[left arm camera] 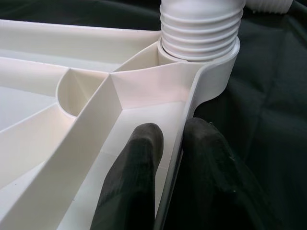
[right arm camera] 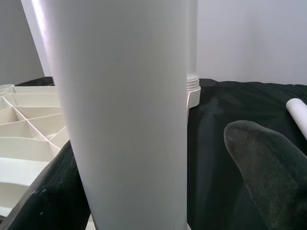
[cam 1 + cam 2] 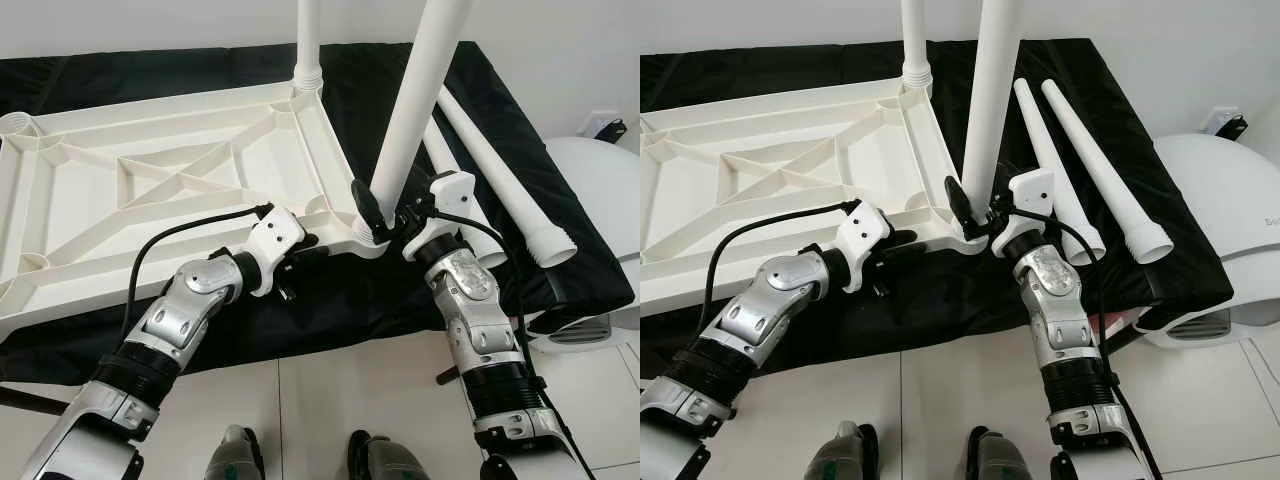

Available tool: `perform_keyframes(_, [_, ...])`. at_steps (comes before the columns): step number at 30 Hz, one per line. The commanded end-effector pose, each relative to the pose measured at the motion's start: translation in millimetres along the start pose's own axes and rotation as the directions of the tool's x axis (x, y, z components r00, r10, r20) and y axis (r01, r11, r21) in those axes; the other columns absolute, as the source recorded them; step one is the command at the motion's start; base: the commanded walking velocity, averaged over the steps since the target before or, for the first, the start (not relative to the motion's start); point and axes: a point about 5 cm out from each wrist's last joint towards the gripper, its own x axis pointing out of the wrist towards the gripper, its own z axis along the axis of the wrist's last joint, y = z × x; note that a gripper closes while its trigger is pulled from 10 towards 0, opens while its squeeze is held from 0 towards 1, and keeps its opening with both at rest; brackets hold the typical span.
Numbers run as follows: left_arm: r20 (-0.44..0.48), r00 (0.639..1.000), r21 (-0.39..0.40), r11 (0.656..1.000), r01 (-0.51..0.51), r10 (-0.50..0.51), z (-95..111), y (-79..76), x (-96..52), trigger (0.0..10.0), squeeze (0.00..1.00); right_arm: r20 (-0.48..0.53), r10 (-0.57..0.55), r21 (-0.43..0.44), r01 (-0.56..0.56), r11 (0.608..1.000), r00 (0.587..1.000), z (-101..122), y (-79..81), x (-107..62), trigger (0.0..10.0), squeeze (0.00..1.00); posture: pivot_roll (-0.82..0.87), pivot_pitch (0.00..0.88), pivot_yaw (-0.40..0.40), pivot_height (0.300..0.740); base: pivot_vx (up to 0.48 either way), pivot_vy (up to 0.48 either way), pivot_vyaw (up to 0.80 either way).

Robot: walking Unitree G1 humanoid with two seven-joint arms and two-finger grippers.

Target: Building children table

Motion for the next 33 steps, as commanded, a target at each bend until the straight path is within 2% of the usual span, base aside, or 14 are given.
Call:
perform_keyframes(1, [-0.128, 0.917, -0.083, 0.925, 0.371, -0.379, -31, -33.1, -6.6, 3.8, 0.0, -0.013, 0.006, 0.011, -0.006, 1.0, 1.0, -2, 0.4, -3.8, 10.0, 0.0, 0.01, 0.189, 0.005, 0.74, 0.0, 0.0, 0.0])
perform_keyframes(2, [-0.132, 0.912, -0.085, 0.921, 0.379, -0.388, -32, -34.5, -7.3, 10.0, 0.0, -0.014, 0.019, 0.013, -0.018, 1.0, 1.0, -2, 0.2, -4.2, 10.0, 0.0, 0.01, 0.187, 0.005, 0.74, 0.0, 0.0, 0.0])
perform_keyframes(3, [-0.131, 0.911, -0.093, 0.92, 0.381, -0.391, -32, -35.1, -8.0, 0.0, 0.0, -0.014, 0.037, 0.016, -0.037, 0.999, 0.999, -1, -0.3, -4.9, 10.0, 0.0, 0.01, 0.186, 0.006, 0.74, 0.0, 0.0, 0.0])
perform_keyframes(7, [-0.134, 0.911, -0.093, 0.92, 0.381, -0.391, -33, -35.1, -8.3, 0.0, 0.0, -0.014, 0.054, 0.02, -0.053, 0.998, 0.998, 0, -1.2, -5.3, 10.0, 0.0, 0.01, 0.184, 0.005, 0.74, 0.0, 0.0, 0.0])
perform_keyframes(8, [-0.139, 0.911, -0.092, 0.921, 0.379, -0.388, -33, -34.7, -8.5, 2.3, 0.0, -0.014, 0.075, 0.021, -0.074, 0.997, 0.997, 1, -2.2, -5.7, 10.0, 0.0, 0.01, 0.186, 0.005, 0.74, 0.0, 0.0, 0.0])
perform_keyframes(9, [-0.15, 0.911, -0.086, 0.923, 0.376, -0.385, -34, -34.1, -8.7, 10.0, 0.0, -0.018, 0.112, 0.013, -0.111, 0.994, 0.994, 3, -3.5, -6.0, 10.0, 0.0, 0.0, 0.187, 0.006, 0.74, 0.0, 0.0, 0.0])
perform_keyframes(16, [-0.162, 0.91, -0.078, 0.924, 0.374, -0.381, -34, -33.2, -10.6, 10.0, 0.0, -0.056, 0.246, 0.013, -0.246, 0.969, 0.968, 3, -6.0, -9.2, 10.0, 0.0, 0.01, 0.19, 0.0, 0.74, 0.0, 0.0, 0.0])
perform_keyframes(17, [-0.157, 0.911, -0.08, 0.924, 0.373, -0.381, -33, -32.8, -11.1, 2.4, 0.0, -0.071, 0.286, 0.015, -0.286, 0.958, 0.956, 2, -6.1, -10.7, 10.0, 0.0, 0.01, 0.189, 0.0, 0.74, 0.0, 0.0, 0.0])
perform_keyframes(19, [-0.151, 0.911, -0.086, 0.923, 0.375, -0.384, -32, -32.5, -11.9, 0.0, 0.0, -0.083, 0.318, 0.027, -0.317, 0.948, 0.944, 1, -6.2, -12.0, 10.0, 0.0, 0.01, 0.191, -0.003, 0.74, 0.0, 0.0, 0.0])
perform_keyframes(21, [-0.151, 0.91, -0.084, 0.923, 0.376, -0.385, -32, -32.5, -12.6, 0.0, 0.0, -0.092, 0.355, 0.035, -0.353, 0.935, 0.93, 1, -6.9, -13.5, 10.0, 0.0, 0.01, 0.192, -0.004, 0.74, 0.0, 0.0, 0.0])
perform_keyframes(22, [-0.157, 0.91, -0.082, 0.923, 0.375, -0.384, -32, -32.1, -12.9, 5.5, 0.0, -0.099, 0.375, 0.041, -0.373, 0.927, 0.922, 0, -8.2, -14.1, 10.0, 0.0, 0.01, 0.194, -0.006, 0.74, 0.0, 0.0, 0.0])
perform_keyframes(23, [-0.157, 0.91, -0.082, 0.923, 0.375, -0.384, -32, -32.1, -12.9, 5.5, 0.0, -0.099, 0.375, 0.041, -0.373, 0.927, 0.922, 0, -8.2, -14.1, 10.0, 0.0, 0.01, 0.194, -0.006, 0.74, 0.0, 0.0, 0.0])
perform_keyframes(24, [-0.165, 0.909, -0.076, 0.924, 0.376, -0.383, -32, -32.3, -12.9, 10.0, 0.0, -0.106, 0.388, 0.051, -0.385, 0.921, 0.915, -1, -10.1, -14.3, 10.0, 0.0, 0.01, 0.194, -0.006, 0.74, 0.0, 0.0, 0.0])
perform_keyframes(33, [-0.181, 0.908, -0.066, 0.926, 0.372, -0.377, -34, -30.3, -14.1, 10.0, 0.0, -0.141, 0.467, 0.063, -0.463, 0.884, 0.873, -3, -18.4, -10.5, 10.0, 0.0, 0.02, 0.184, -0.003, 0.74, 0.0, 0.0, 0.0])
